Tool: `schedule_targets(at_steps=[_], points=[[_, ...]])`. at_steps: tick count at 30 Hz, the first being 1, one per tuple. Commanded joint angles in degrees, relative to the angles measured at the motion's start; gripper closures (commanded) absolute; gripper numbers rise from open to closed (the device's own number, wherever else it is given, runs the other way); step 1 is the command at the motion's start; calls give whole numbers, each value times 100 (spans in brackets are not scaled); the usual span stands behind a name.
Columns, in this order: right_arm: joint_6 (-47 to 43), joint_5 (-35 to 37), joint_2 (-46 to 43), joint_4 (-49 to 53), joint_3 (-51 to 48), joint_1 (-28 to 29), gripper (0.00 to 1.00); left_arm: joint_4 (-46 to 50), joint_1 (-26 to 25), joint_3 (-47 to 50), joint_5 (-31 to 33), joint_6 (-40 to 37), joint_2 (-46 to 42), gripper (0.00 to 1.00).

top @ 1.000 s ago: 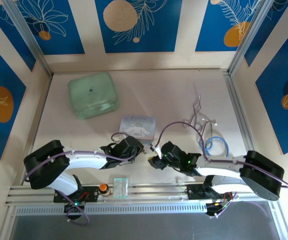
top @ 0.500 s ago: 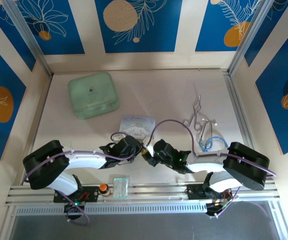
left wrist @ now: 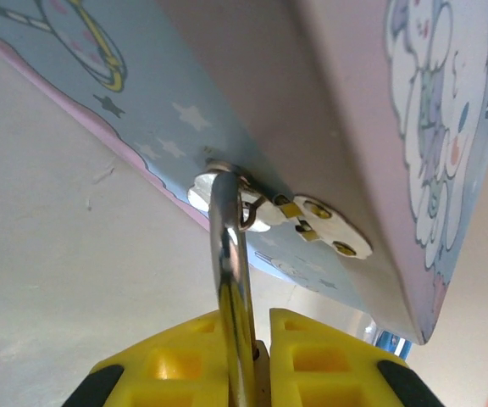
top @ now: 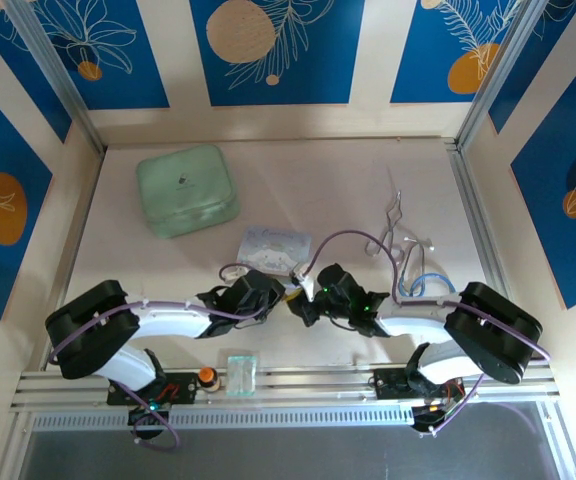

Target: Unlock the padlock with the key

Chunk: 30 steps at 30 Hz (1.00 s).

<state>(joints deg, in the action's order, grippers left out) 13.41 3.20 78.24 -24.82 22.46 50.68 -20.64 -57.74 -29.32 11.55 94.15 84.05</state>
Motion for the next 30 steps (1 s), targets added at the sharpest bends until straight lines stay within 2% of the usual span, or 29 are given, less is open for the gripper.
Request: schedule_targets(at_steps=[1,10,21,30], points=[[480,-100,159,-254,-101,-373,91,-279,-45,73,-329,-116,-134,100],[806,-101,385,-100,-155,-579,88,-496,-45,227,-364,-61,-183,100],[1173,-131,71,-144,-369,-698,84,-493,-45,256,-342,-83,-112,100],[1489,-147,-178,-57,-426,-717,69,-570,-56,358,-356,-29,3,100]])
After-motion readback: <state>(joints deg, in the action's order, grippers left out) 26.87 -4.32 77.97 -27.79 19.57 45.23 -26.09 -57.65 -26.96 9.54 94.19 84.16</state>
